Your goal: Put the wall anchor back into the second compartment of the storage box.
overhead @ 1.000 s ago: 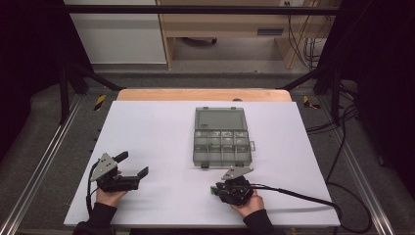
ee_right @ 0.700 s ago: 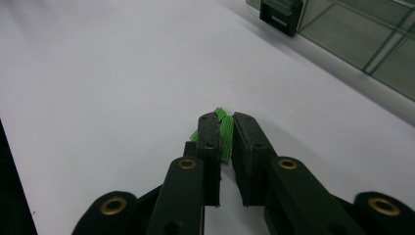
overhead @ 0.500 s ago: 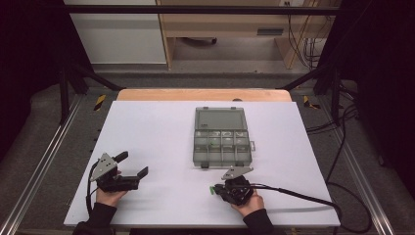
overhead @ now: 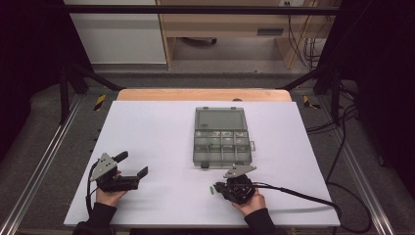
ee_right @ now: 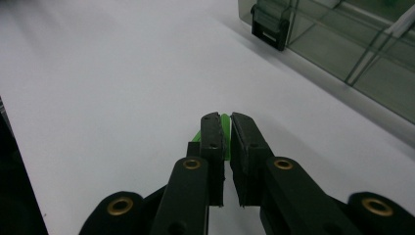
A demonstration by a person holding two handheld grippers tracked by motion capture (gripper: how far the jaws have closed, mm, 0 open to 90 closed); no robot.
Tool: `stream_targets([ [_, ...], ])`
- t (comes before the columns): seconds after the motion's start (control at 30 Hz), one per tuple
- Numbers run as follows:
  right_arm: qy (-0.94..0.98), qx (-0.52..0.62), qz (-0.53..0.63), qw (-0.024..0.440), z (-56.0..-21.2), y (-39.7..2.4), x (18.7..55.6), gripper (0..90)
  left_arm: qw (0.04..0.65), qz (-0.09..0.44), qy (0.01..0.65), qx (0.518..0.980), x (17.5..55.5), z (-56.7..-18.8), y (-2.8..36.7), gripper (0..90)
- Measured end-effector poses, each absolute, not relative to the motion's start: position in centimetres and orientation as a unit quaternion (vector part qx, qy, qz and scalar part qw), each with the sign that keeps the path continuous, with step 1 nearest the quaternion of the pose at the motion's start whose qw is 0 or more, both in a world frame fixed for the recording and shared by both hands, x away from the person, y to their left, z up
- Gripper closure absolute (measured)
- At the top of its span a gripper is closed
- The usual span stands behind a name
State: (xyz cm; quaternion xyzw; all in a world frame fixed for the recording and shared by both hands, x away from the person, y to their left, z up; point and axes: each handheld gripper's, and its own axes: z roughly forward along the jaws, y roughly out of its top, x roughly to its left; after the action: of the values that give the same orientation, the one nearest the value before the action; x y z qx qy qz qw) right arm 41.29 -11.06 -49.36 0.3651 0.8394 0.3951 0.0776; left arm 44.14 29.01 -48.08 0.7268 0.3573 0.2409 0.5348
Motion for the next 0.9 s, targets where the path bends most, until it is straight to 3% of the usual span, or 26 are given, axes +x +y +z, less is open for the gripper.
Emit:
stream_targets([
  [0.9,0.797,0.378,0.454,0.127,-45.1,-13.2,42.4,84.6,0.534,0.242,0.357,0.727,44.2,-48.1,28.9,0.7],
])
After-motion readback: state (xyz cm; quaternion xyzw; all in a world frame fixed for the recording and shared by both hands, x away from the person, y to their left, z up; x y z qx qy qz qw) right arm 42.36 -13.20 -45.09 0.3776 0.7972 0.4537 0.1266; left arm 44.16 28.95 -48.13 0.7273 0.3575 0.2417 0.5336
